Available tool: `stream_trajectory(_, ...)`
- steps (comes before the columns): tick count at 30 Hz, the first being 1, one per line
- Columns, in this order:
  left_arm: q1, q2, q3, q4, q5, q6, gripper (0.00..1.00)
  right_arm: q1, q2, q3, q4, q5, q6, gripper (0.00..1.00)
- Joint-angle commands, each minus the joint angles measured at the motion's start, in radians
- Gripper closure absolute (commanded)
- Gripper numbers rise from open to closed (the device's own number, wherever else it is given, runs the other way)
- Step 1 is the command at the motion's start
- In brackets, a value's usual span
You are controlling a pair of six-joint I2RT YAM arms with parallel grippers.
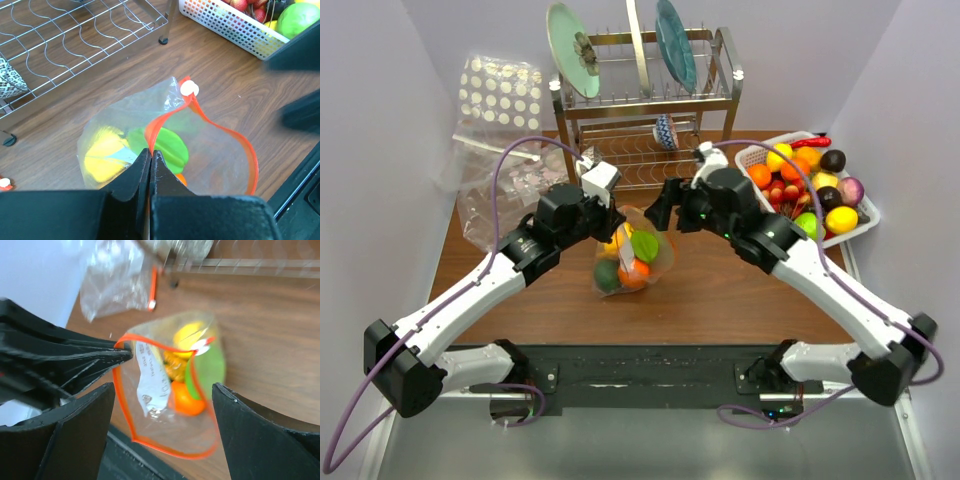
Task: Place the food in the zip-top bag and seal the zipper
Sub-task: Place the fake fruit in the zipper food storage bag, then pick up the fake fruit from the bin.
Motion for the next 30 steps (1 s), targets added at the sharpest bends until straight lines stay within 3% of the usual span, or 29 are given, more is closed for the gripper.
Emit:
stream_trajectory(1,0.008,-0.015,0.008,0.043,0.012,0.008,1.0,0.0,-0.083,0.015,-0.085,0.295,-0.088,0.18)
stream_trajectory(6,0.008,-0.018,0.008,0.043,0.012,0.007,1.0,-0.031,-0.042,0.084,-0.209,0.614,-0.157,0.15)
stream_trajectory(14,0.008,-0.019,0.006,0.04,0.009,0.007,1.0,-0.247,0.188,0.228,-0.313,0.777,-0.254,0.11)
stream_trajectory(15,0.008,-0.018,0.006,0.041,0.011,0.007,1.0,-0.255,0.21,0.237,-0.32,0.855,-0.259,0.04)
stream_trajectory(18,0.01,-0.016,0.005,0.041,0.012,0.007,1.0,-0.299,0.302,0.272,-0.318,0.914,-0.282,0.02)
stream_trajectory(25,0.01,-0.016,0.005,0.04,0.009,0.007,1.0,-0.5,0.501,0.383,-0.284,0.765,-0.292,0.02)
stream_trajectory(30,0.008,-0.016,0.006,0.04,0.009,0.008,1.0,-0.552,0.667,0.551,-0.307,0.753,-0.322,0.01)
